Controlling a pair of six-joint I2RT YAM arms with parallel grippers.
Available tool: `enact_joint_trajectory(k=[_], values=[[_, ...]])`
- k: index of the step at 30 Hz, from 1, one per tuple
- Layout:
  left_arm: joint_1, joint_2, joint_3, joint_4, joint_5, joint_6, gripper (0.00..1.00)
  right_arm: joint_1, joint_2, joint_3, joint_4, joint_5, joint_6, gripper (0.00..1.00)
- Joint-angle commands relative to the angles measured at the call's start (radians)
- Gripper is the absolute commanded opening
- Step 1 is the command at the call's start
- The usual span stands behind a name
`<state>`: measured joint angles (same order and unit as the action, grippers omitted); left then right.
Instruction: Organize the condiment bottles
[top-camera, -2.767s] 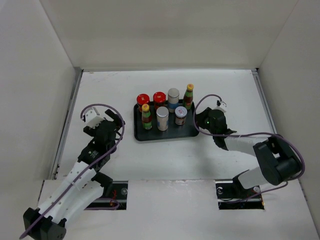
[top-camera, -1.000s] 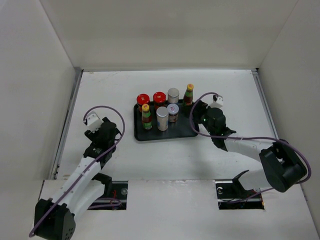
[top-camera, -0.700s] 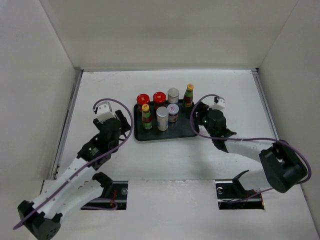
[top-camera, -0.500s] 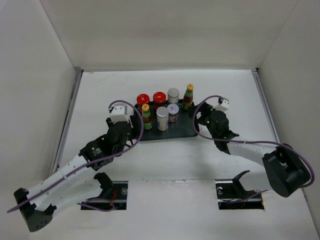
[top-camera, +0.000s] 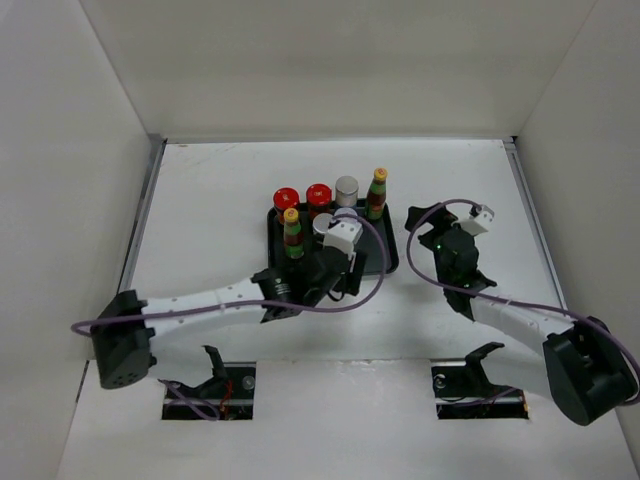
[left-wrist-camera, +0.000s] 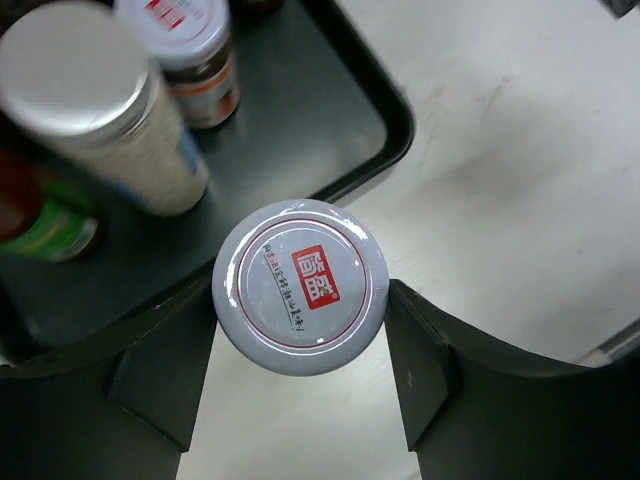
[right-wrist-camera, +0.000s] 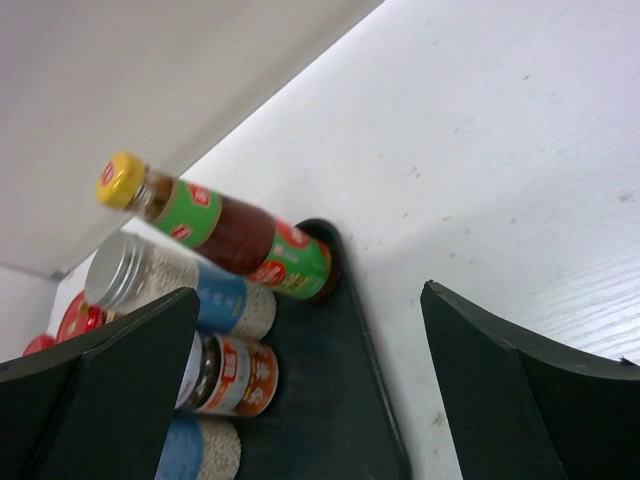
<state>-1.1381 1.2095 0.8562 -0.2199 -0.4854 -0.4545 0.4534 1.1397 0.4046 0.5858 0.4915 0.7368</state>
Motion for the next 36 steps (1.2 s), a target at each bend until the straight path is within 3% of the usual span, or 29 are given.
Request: enact_joint_trajectory(k=[1,7,15,20,23,26,27,36], values=[[0.024,0.109,0.119,0.365,0.039,0.082,0.36,-0.026,-0.006,-0.004,0.034,0.041,0.013,1.00],[0.074,0.373,0.242,0.579,0.042,0.126,0.36,-0.074,-0.049,-0.036,0.016,0.039,0.072,1.00],[0.145,0.617,0.386,0.608,0.045,0.117,0.37,-0.084,-0.072,-0.062,0.023,0.041,0.105,1.00],[0.160,0.679,0.399,0.608,0.042,0.099,0.41,-0.089,-0.055,-0.061,0.028,0.021,0.111,1.00],[0.160,0.682,0.394,0.602,0.038,0.092,0.56,-0.095,-0.064,-0.066,0.028,0.021,0.116,1.00],[0.154,0.662,0.380,0.610,0.036,0.088,0.86,-0.094,-0.064,-0.066,0.028,0.019,0.118,1.00],[0.148,0.651,0.380,0.611,0.034,0.094,1.00,-0.095,-0.064,-0.067,0.028,0.021,0.119,1.00],[0.070,0.454,0.334,0.697,-0.027,0.229,1.00,-0.107,-0.109,-0.096,0.049,0.022,0.137,1.00]])
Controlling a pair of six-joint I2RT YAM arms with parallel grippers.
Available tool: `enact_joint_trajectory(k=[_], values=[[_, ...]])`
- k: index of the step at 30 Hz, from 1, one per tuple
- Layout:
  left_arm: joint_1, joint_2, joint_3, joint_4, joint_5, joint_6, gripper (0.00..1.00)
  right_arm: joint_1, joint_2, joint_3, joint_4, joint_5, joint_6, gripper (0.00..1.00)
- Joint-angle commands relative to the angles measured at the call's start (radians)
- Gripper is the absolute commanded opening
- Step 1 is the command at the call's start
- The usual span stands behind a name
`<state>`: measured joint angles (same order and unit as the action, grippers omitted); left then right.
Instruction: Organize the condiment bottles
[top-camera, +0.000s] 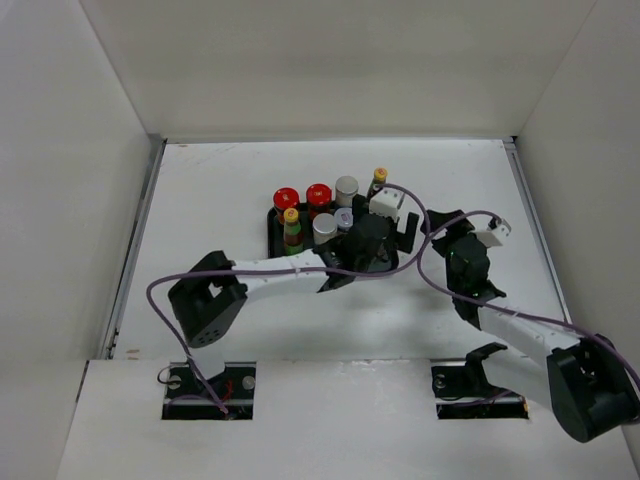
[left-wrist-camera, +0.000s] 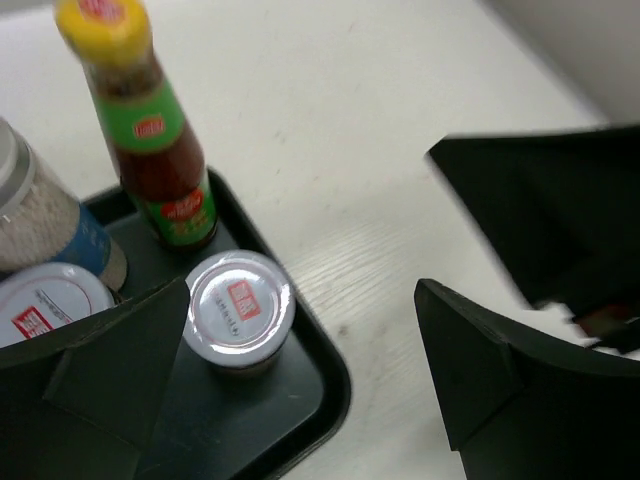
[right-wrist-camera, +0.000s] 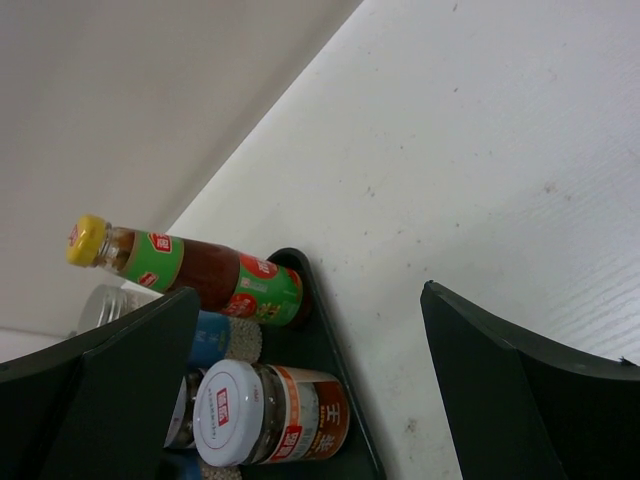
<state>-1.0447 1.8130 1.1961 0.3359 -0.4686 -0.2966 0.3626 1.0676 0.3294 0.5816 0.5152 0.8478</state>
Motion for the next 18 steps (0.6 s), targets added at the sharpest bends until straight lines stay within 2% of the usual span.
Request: enact_joint_trajectory(k=[1,7,12,15,18], values=[[-0.028,-0.179,-0.022,0.172,-0.050,0.086,1.00,-0.017,-0.056,-0.032,0.060,-0.001,0.033,1.00],[-0.013,-0.377,-0.131,0.267,-0.038,0.108,1.00,-0.029,-0.149,-0.078,0.092,0.009,0.043,1.00],[0.059,-0.607,-0.274,0.279,-0.057,0.076,1.00,-0.027,-0.052,-0.040,0.098,-0.020,0.040,1.00],[0.172,-0.765,-0.413,0.232,-0.181,-0.022,1.00,-0.021,0.000,-0.010,0.103,-0.070,0.027,1.00],[0.302,-0.909,-0.530,0.070,-0.327,-0.162,1.00,-0.004,0.038,0.003,0.125,-0.083,0.020,1.00]])
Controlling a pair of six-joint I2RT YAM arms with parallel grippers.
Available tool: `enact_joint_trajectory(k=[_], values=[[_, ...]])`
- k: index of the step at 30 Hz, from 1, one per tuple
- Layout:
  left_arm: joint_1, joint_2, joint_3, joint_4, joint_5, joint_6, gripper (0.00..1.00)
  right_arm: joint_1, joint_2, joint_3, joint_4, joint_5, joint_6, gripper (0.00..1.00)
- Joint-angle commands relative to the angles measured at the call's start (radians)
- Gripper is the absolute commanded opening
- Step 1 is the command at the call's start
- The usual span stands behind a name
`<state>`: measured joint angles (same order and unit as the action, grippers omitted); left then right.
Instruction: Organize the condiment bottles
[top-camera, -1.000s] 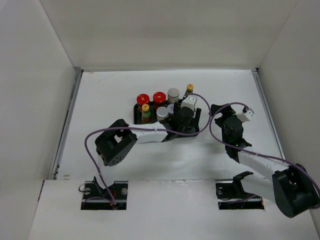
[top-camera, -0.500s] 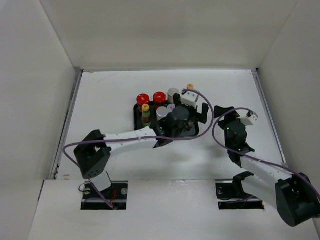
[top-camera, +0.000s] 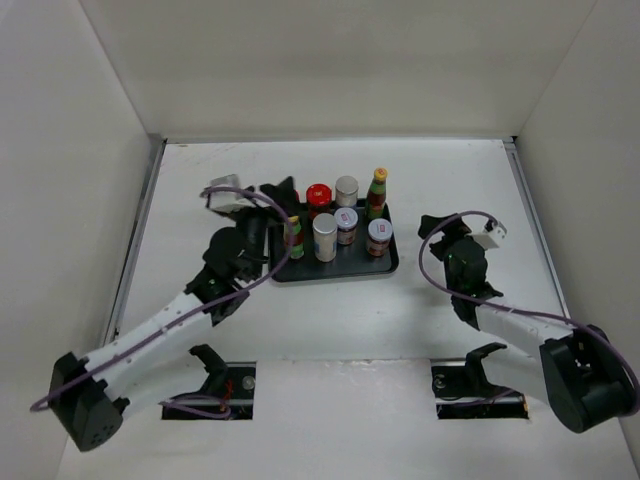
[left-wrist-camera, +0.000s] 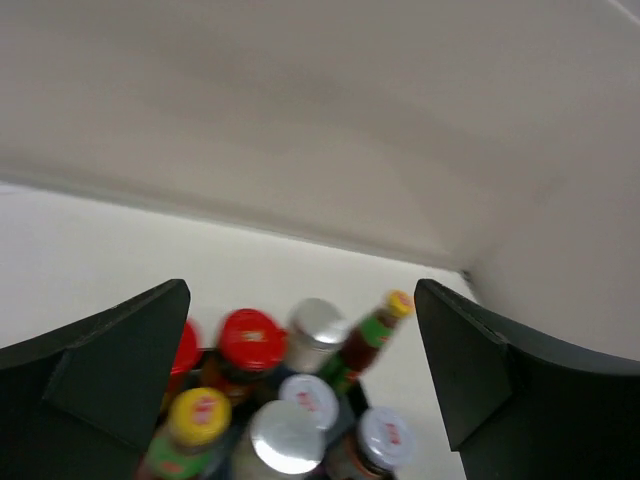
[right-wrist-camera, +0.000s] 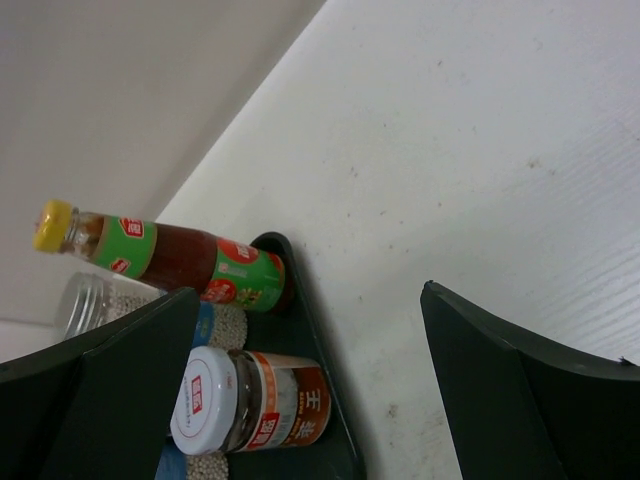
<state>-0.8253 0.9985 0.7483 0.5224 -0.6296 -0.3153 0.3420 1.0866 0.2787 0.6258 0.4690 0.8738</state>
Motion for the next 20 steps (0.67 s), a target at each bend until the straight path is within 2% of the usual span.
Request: enact_joint_trajectory(k=[1,4,5,7,9,11,12,14,16,20], values=[[0.138,-0.142,-0.119,-0.189,-0.223,-0.195,1.00,0.022,0.022,0.054,0.092,-0.043,-0.012,1.00],[0.273,-0.237,-0.179,-0.449,-0.315,-0.356,1.00,0.030,0.021,0.051,0.121,-0.046,-0.039,1.00],[0.304,-0.263,-0.197,-0.517,-0.311,-0.402,1.00,0.030,0.022,0.051,0.129,-0.049,-0.045,0.95],[0.353,-0.299,-0.246,-0.599,-0.292,-0.471,1.00,0.035,0.024,0.057,0.127,-0.059,-0.053,0.68],[0.401,-0.294,-0.283,-0.633,-0.240,-0.496,1.00,0.036,0.019,0.059,0.120,-0.052,-0.064,0.47],[0.441,-0.259,-0.294,-0.653,-0.168,-0.505,1.00,0.036,0.032,0.062,0.108,-0.053,-0.062,0.31],[0.453,-0.244,-0.294,-0.659,-0.148,-0.508,1.00,0.036,0.036,0.069,0.097,-0.059,-0.058,0.29],[0.489,-0.199,-0.290,-0.671,-0.111,-0.522,1.00,0.041,0.042,0.083,0.077,-0.064,-0.068,0.29],[0.502,-0.173,-0.280,-0.677,-0.093,-0.533,1.00,0.053,0.062,0.099,0.077,-0.070,-0.081,0.34],[0.509,-0.106,-0.242,-0.690,-0.055,-0.541,1.00,0.087,0.085,0.117,0.086,-0.089,-0.108,0.64]])
